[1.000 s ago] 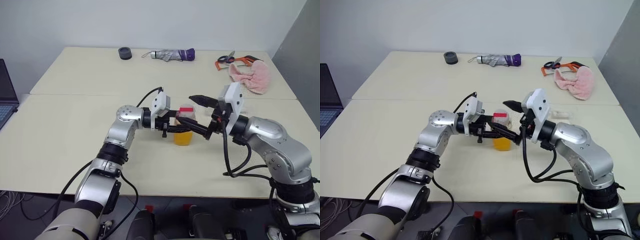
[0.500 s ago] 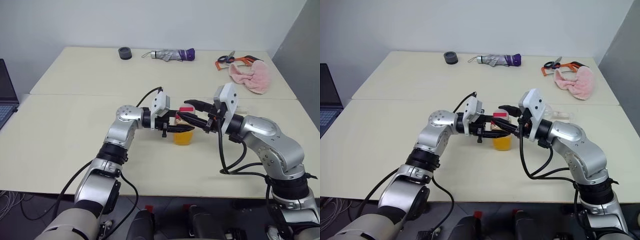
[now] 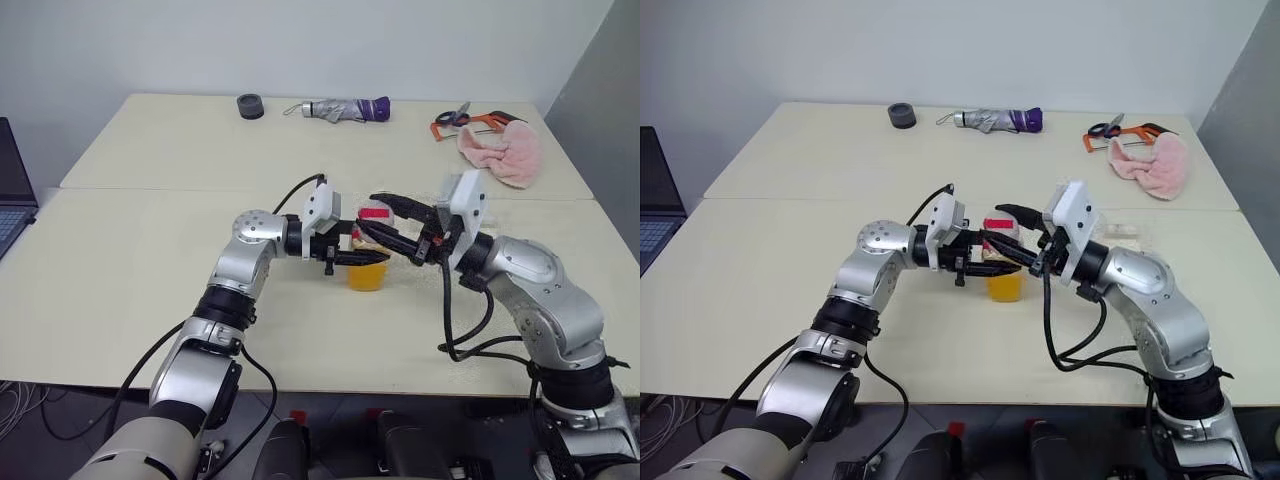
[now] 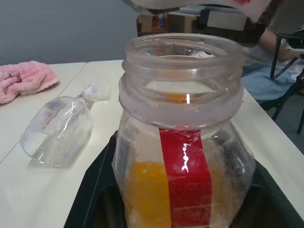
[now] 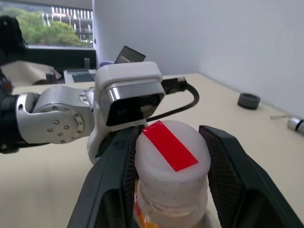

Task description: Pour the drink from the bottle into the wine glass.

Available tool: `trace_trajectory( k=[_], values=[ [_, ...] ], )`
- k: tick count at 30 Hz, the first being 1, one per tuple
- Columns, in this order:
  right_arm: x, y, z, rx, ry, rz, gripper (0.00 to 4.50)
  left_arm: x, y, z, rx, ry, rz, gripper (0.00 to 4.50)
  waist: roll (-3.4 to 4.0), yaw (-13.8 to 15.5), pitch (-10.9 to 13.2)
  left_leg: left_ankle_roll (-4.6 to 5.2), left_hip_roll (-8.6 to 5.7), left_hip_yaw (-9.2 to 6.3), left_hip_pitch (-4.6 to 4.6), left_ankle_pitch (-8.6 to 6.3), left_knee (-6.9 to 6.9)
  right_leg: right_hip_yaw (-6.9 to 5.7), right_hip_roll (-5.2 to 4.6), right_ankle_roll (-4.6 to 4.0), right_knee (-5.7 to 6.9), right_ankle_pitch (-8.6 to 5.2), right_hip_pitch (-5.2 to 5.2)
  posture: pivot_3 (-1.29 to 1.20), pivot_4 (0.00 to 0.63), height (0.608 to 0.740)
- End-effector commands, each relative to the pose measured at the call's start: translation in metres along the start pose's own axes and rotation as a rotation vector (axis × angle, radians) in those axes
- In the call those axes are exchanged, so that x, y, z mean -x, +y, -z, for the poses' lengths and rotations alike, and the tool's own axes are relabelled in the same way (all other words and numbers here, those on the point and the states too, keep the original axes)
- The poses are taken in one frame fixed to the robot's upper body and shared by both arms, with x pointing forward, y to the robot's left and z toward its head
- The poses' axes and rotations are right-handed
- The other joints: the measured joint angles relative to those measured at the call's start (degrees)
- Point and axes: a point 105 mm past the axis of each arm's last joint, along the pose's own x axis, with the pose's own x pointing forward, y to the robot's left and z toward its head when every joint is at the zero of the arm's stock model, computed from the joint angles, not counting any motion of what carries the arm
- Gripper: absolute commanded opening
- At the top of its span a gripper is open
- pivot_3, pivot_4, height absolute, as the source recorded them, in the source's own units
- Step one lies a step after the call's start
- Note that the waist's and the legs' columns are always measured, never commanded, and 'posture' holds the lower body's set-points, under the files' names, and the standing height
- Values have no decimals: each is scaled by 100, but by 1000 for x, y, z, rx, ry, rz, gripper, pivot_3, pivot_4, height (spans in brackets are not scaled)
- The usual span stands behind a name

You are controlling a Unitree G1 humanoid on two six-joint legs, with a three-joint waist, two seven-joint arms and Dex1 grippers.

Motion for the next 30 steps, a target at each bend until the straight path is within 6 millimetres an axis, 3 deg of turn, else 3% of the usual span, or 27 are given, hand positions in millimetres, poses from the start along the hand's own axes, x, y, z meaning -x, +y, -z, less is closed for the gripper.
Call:
trace_trajectory(
  k=[1, 4, 6, 9, 11, 13, 17, 21, 23, 26, 30],
  values=[
    [29, -14, -10, 0, 3, 104, 1741, 1, 1, -16, -58, -39, -7, 1825, 0, 5, 0, 0, 0, -1, 0, 0, 0, -1, -1, 0, -1, 0, 2, 0, 150, 740],
    [68, -29, 18, -27, 129, 239, 1741, 4, 2, -15, -55, -38, -22, 1825, -1, 22, -1, 1, -7, -2, 0, 0, -2, -1, 0, 0, -4, 0, 3, 0, 150, 740],
    [92, -40, 46, -7, 262, 355, 1741, 6, 2, -15, -54, -37, -29, 1825, -1, 18, 0, 1, -8, -3, 0, -1, -4, -2, 0, 1, -8, 0, 6, 0, 150, 740],
    [116, -51, 80, 22, 399, 478, 1741, 7, 3, -15, -53, -37, -38, 1825, -1, -24, -1, 1, -9, 9, 6, -1, -1, 9, 0, 2, -3, -1, 5, 0, 150, 740],
    [131, -52, 104, 10, 481, 518, 2453, 8, 4, -16, -52, -37, -44, 1825, 0, -39, -1, 1, -5, 18, 16, -1, -1, 20, 6, 4, 1, 0, 6, 0, 150, 740],
    [134, -53, 109, -7, 476, 538, 3131, 11, 5, -17, -51, -36, -53, 1825, 0, -43, -1, 1, 1, 17, 18, 0, -2, 19, 15, 4, 3, 0, 7, 0, 150, 740],
    [128, -57, 88, -54, 359, 535, 4448, 22, 10, -19, -50, -32, -102, 1825, 0, -66, -1, 0, 6, 18, 18, 0, -2, 24, 22, 4, 3, 0, 6, 0, 150, 740],
    [114, -51, 64, -59, 278, 444, 4500, 36, 17, -20, -40, -37, -185, 1825, 0, -63, -1, 0, 6, 15, 17, 0, -2, 21, 21, 4, 2, 0, 6, 0, 150, 740],
    [98, -34, 54, -68, 265, 314, 4500, 49, 24, -20, -28, -45, -260, 1825, 0, -57, -1, 0, 7, 13, 16, 0, -2, 19, 21, 4, 0, 0, 6, 0, 150, 740],
    [63, -3, 40, -61, 250, 89, 4500, 80, 40, -21, -21, -40, -438, 1825, 1, -96, -1, 1, 9, 15, 16, 0, -2, 20, 21, 4, 1, 0, 6, 0, 150, 740],
    [14, 18, 30, 2, 217, -92, 4500, 134, 58, -11, -28, 18, -728, 1825, 0, -155, 0, 1, 17, 6, 19, 0, -1, 14, 29, 3, 2, 0, 6, 0, 150, 740]
  ],
)
